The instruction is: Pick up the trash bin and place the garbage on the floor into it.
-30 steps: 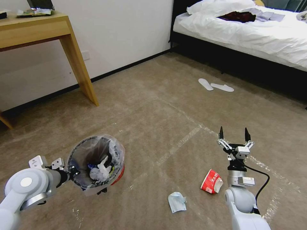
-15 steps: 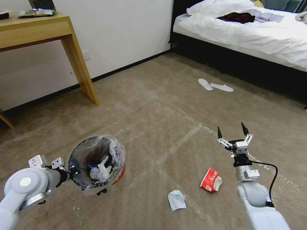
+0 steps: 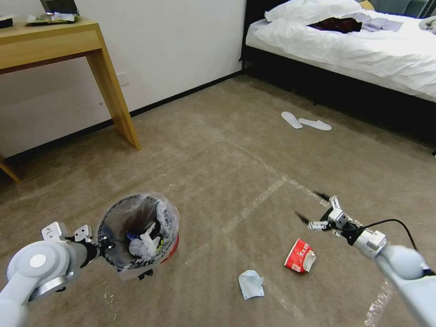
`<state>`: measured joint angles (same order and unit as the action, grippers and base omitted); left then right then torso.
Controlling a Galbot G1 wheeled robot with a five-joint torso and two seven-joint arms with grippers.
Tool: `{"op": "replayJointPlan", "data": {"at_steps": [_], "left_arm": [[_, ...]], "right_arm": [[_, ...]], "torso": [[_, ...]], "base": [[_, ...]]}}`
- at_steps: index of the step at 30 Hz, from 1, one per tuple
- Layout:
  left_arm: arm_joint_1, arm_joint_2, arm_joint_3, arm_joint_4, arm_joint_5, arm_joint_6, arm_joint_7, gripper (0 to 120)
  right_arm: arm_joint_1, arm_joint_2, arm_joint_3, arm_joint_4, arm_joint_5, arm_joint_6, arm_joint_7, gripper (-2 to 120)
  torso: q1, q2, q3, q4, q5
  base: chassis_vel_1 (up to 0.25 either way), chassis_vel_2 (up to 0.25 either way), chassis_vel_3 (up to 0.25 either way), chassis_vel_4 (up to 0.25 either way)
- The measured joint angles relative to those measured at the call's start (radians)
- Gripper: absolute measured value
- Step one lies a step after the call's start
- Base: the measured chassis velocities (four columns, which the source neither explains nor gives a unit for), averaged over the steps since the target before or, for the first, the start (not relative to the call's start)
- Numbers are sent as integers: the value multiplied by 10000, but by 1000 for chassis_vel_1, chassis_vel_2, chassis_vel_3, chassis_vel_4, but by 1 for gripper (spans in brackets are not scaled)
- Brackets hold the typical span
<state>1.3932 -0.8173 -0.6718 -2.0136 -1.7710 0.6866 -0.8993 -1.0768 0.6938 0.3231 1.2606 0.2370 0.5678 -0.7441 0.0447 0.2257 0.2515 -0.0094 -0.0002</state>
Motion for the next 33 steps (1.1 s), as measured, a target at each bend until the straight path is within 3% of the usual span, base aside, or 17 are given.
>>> {"op": "replayJointPlan", "data": {"at_steps": [1,2,3,4,7,17,24,30,33], "left_arm": [[-5,0,15,30,19,0,32,0],[-5,0,15,30,19,0,32,0],[-29,8,73,72,59,0,73,0],[-67,12,126,116,90,0,97,0],[-60,-1,130,134,97,0,120,0],[-8,-121,66,139,195,-33,123,0],[6,-357,41,207,341,-70,121,0],[-32,-324,-29,238,353,-81,121,0],[-7,-417,-35,221,409,-84,135,0]], "right_arm": [[504,-34,-697,-802,-282,555,-650,100],[504,-34,-697,-802,-282,555,-650,100],[836,-34,-1192,-1320,-287,869,-1473,100],[1123,-36,-1634,-1545,-213,872,-2362,100],[1540,44,-2356,-1618,-8,874,-2818,100],[3122,688,-4290,-2057,-157,715,-2958,100],[4863,1682,-6878,-2966,-1120,846,-3177,100],[5197,2072,-7441,-3769,-1959,1129,-3153,100],[5107,2118,-7599,-3868,-2432,1138,-2425,100]], "torso": [[0,0,0,1,9],[0,0,0,1,9],[1,0,1,10,14],[1,0,1,2,4],[1,0,0,-1,-3],[1,0,1,9,3],[1,0,2,7,2],[1,0,1,2,4],[1,0,0,2,2]], "base": [[0,0,0,0],[0,0,0,0],[0,0,0,0],[0,0,0,0],[0,0,0,0],[0,0,0,0],[0,0,0,0],[0,0,0,0],[0,0,0,0]]}}
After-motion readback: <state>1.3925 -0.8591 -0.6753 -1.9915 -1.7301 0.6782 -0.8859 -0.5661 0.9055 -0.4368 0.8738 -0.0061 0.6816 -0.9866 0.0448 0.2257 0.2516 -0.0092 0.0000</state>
